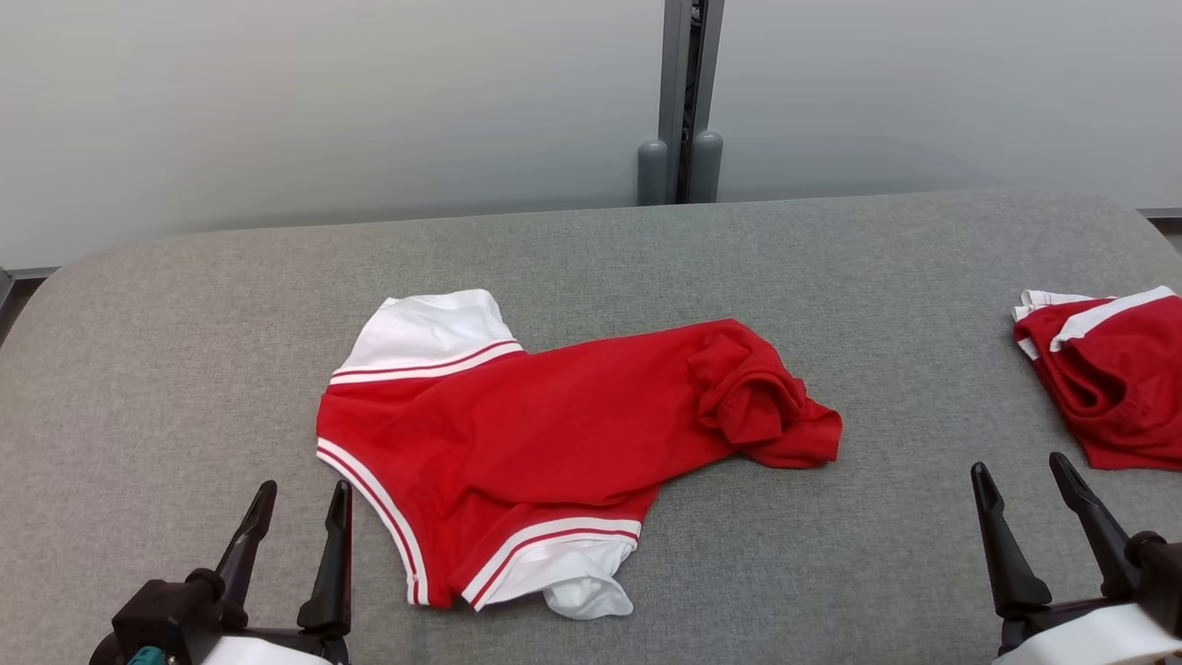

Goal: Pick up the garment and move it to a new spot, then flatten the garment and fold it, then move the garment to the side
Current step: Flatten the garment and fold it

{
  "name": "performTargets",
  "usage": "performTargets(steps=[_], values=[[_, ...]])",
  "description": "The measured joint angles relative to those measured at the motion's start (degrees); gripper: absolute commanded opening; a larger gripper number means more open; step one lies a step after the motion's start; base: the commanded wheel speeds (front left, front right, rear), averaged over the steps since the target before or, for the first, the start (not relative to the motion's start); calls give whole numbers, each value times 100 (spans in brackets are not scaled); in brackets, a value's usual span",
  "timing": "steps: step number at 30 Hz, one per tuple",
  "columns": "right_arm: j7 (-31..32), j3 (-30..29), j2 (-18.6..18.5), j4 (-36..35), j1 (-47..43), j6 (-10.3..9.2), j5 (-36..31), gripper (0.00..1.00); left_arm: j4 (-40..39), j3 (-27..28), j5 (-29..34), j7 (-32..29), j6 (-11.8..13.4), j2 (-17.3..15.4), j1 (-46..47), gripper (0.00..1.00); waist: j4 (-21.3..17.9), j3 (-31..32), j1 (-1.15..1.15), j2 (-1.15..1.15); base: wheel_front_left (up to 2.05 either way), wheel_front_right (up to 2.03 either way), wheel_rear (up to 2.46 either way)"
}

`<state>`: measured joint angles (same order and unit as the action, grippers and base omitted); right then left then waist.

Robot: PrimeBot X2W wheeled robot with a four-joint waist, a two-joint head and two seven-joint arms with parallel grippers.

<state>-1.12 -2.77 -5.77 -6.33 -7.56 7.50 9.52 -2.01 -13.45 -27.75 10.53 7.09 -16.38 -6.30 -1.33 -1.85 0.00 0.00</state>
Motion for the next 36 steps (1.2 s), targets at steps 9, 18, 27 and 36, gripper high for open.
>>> performTargets(steps=[9,18,27,36], values=[[1,83,13,20,32,0,0,100,9,-18,1,7,18,-26,79,100,53,-62,0,0,0,0,0],[111,818,-242,261,596,0,67,100,21,-101,53,68,4,48,407,100,247,-463,0,0,0,0,0],[110,1500,-459,1076,1358,0,274,100,233,-204,59,256,-103,255,842,100,698,-929,0,0,0,0,0],[-89,1696,-445,1930,2013,0,376,7,467,-218,88,374,-212,433,1077,100,1046,-1286,0,0,0,0,0]])
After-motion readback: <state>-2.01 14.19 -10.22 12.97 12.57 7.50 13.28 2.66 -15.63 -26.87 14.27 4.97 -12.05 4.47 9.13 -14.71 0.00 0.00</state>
